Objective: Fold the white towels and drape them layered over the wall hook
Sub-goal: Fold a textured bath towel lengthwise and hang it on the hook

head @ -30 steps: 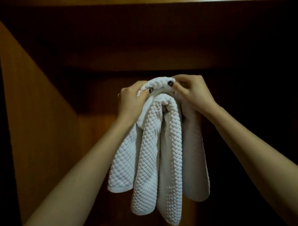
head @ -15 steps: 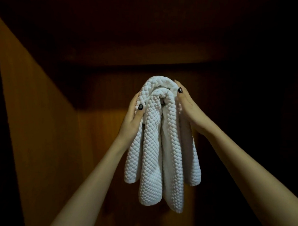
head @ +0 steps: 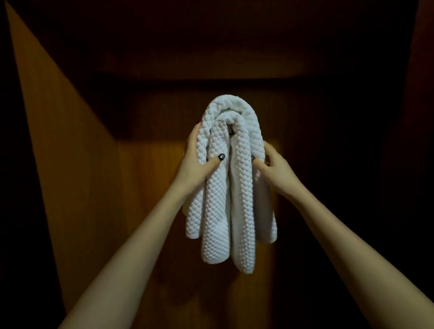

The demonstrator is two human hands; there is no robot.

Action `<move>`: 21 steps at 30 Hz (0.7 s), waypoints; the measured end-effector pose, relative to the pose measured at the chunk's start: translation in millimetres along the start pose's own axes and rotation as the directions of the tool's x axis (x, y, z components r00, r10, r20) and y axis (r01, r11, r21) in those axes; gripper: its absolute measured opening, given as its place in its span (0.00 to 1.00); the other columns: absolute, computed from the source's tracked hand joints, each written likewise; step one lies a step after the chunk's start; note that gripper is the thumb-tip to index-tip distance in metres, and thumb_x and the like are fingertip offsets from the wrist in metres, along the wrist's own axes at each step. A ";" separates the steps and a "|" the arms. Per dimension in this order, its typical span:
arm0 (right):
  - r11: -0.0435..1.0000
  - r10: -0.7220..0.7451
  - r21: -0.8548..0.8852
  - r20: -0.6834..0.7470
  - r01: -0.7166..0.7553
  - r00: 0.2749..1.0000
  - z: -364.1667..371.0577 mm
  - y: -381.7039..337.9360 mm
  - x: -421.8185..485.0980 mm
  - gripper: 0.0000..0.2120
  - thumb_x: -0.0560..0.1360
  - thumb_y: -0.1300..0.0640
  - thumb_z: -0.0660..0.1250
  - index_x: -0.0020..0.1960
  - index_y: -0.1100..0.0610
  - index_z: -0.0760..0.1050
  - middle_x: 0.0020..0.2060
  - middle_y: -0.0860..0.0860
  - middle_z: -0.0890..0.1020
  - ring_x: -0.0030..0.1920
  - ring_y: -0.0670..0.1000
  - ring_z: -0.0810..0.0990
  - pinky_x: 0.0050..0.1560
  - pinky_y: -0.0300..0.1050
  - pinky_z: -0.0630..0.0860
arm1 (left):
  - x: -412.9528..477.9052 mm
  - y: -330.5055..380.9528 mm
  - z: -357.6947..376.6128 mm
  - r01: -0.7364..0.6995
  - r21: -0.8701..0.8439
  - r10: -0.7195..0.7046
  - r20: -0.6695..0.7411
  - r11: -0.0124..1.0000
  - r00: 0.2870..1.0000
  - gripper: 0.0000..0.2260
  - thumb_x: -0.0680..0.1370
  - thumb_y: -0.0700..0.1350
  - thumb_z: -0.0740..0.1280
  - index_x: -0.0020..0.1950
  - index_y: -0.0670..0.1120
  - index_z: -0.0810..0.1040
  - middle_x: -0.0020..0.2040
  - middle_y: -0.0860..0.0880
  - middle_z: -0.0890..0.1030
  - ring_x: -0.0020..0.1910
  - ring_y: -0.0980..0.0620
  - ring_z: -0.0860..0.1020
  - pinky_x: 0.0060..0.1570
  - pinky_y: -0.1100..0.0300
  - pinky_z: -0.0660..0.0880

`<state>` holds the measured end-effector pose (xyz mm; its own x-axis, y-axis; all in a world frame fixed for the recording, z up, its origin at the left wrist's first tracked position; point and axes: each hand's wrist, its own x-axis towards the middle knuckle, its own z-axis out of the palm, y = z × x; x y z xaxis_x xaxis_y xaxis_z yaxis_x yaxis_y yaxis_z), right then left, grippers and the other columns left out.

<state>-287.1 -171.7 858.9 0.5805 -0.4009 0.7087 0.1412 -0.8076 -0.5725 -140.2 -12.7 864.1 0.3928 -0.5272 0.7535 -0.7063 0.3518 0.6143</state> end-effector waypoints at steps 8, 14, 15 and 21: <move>0.990 0.029 -0.136 -0.085 -0.041 0.996 -23.6 -11.4 -12.6 0.10 0.77 0.61 0.61 0.54 0.52 0.79 0.43 0.46 0.82 0.43 0.45 0.80 0.42 0.45 0.76 | -18.3 0.5 4.0 0.028 0.097 -0.027 -0.013 0.995 1.000 0.37 0.78 0.42 0.69 0.79 0.55 0.51 0.77 0.51 0.62 0.73 0.53 0.65 0.70 0.47 0.66; 0.989 0.046 -0.145 0.089 -0.032 0.995 11.7 -9.1 -23.4 0.26 0.81 0.51 0.61 0.77 0.48 0.57 0.60 0.47 0.77 0.57 0.49 0.78 0.55 0.45 0.75 | -18.2 -5.9 10.3 0.019 0.112 -0.014 -0.047 0.994 0.999 0.37 0.78 0.41 0.69 0.79 0.55 0.50 0.77 0.51 0.61 0.72 0.55 0.64 0.65 0.57 0.66; 0.991 0.040 -0.134 0.098 -0.026 0.994 19.4 -8.3 -25.7 0.32 0.81 0.50 0.63 0.79 0.49 0.51 0.63 0.46 0.75 0.57 0.46 0.76 0.55 0.42 0.73 | -18.5 -6.6 11.6 0.015 0.122 -0.009 -0.053 0.992 0.999 0.38 0.78 0.40 0.69 0.79 0.55 0.50 0.77 0.50 0.61 0.72 0.54 0.64 0.65 0.57 0.66; 0.980 0.052 -0.198 0.112 -0.029 0.992 35.7 -11.2 -20.5 0.39 0.81 0.51 0.63 0.79 0.57 0.40 0.71 0.54 0.71 0.61 0.52 0.76 0.50 0.39 0.69 | -22.2 -2.6 9.9 0.032 0.135 -0.027 -0.035 0.990 0.999 0.37 0.78 0.39 0.68 0.80 0.51 0.50 0.78 0.48 0.60 0.74 0.50 0.63 0.71 0.47 0.65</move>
<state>-272.0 -138.9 836.1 0.6729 -0.3917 0.6275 -0.0372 -0.8651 -0.5001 -153.0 -9.6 843.5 0.4322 -0.5093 0.7442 -0.7664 0.2274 0.6008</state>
